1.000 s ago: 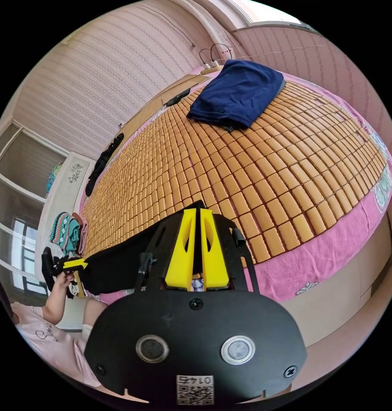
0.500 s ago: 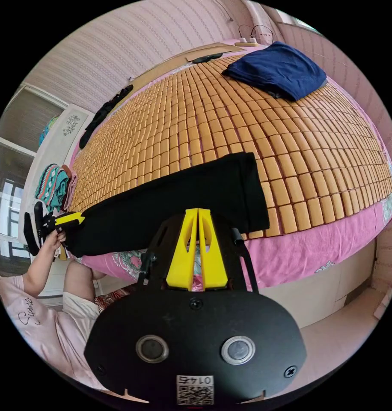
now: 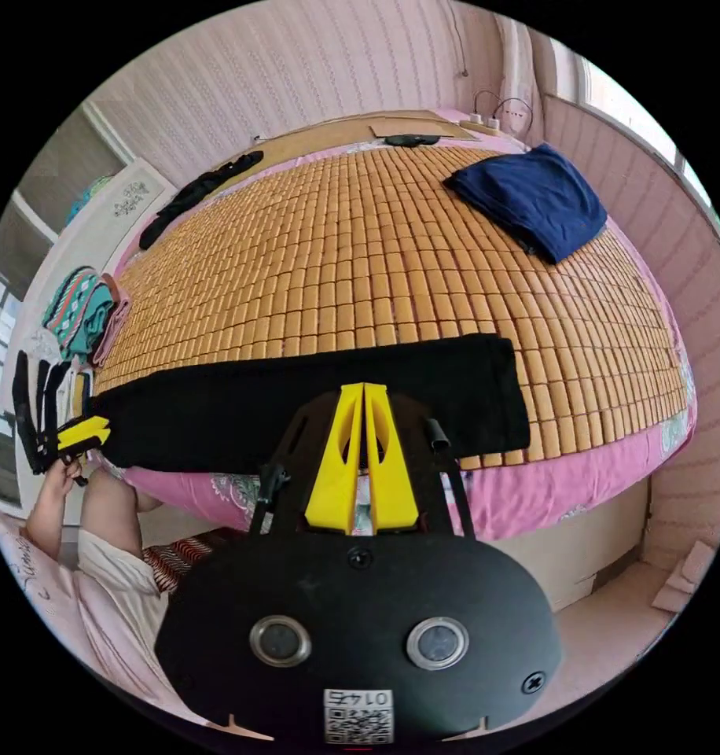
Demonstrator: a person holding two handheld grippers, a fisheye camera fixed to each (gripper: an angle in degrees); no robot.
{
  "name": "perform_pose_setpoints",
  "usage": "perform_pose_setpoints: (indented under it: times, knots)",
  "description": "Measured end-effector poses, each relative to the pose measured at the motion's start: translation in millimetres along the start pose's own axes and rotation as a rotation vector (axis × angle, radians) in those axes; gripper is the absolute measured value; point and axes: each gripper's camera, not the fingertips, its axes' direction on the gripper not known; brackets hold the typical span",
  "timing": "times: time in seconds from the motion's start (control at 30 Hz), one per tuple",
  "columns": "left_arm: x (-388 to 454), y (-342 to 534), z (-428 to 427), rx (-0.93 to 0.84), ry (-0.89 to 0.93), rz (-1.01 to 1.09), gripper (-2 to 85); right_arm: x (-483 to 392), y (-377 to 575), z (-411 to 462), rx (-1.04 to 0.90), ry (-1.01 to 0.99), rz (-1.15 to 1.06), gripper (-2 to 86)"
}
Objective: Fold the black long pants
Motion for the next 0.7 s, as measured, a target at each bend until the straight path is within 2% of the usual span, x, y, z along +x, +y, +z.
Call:
perform_pose_setpoints:
  times: [0.07, 0.17, 0.27, 0.3, 0.37, 0.6, 0.7]
  knots:
    - [14.6, 6.9, 16.7, 0.008, 0.042, -0.011, 6.3, -107.0, -13.1, 55.6, -0.144, -0.220, -0.238, -0.4]
    - [36.9, 3.5, 45.2, 0.016, 0.116, 0.000, 6.2, -238.0, -19.9, 124.3, -0.255, -0.187, -0.501, -0.4]
    - [50.9, 0.5, 76.5, 0.007, 0.094, 0.040, 4.8, -317.5, -34.5, 189.7, -0.404, -0.149, -0.627, -0.4]
    - [56.0, 1.8, 95.8, -0.055, 0.062, 0.071, 4.0, -326.5, -37.5, 201.7, -0.425, -0.125, -0.629, -0.4]
    - [62.9, 11.5, 101.5, 0.014, 0.021, 0.137, 0.6, -353.9, -38.6, 247.1, -0.476, 0.030, -0.666, -0.4]
    - [79.2, 47.1, 127.1, 0.161, -0.078, 0.234, -0.9, -409.4, -33.6, 310.7, -0.655, 0.191, -0.815, -0.4]
    - [82.7, 51.4, 136.8, 0.165, -0.095, 0.242, -0.9, -424.1, -35.2, 334.7, -0.727, 0.237, -0.826, -0.4]
